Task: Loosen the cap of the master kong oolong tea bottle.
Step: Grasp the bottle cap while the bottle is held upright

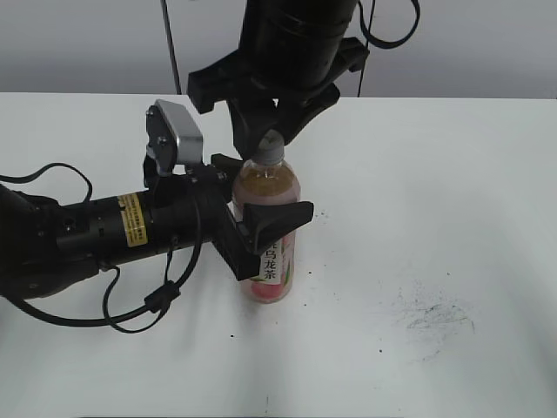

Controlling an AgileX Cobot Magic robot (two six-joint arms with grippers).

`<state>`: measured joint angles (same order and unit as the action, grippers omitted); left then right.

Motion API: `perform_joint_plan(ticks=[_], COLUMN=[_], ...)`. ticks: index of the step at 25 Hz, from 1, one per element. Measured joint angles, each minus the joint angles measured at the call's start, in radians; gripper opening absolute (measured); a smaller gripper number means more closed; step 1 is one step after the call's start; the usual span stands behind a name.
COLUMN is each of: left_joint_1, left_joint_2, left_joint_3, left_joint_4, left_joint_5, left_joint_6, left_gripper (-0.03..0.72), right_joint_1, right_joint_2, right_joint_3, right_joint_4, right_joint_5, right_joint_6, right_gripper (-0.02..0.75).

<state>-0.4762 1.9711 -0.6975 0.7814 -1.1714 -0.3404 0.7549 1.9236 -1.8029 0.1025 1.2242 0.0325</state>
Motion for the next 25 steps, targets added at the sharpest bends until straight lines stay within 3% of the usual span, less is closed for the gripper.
perform_joint_plan(ticks=[13,18,25], left_joint_1=[0.0,0.0,0.0], left_joint_2=[0.0,0.0,0.0], left_joint_3=[0.0,0.0,0.0], left_joint_4=[0.0,0.001,0.001], left_joint_5=[0.0,0.0,0.0], left_joint_6=[0.0,0.0,0.0], left_gripper=[0.446,0.446,0.446], right_joint_1=[0.0,0.0,0.0], right_joint_2=[-0.009,-0.029,-0.029], right_joint_3=[0.035,0.035,0.035], right_joint_4=[0.003,-0.003,-0.003], right_joint_5=[-0.001,-0.001,-0.001], right_joint_6=[-0.001,-0.001,-0.033], right_gripper=[0.344,0.279,0.272])
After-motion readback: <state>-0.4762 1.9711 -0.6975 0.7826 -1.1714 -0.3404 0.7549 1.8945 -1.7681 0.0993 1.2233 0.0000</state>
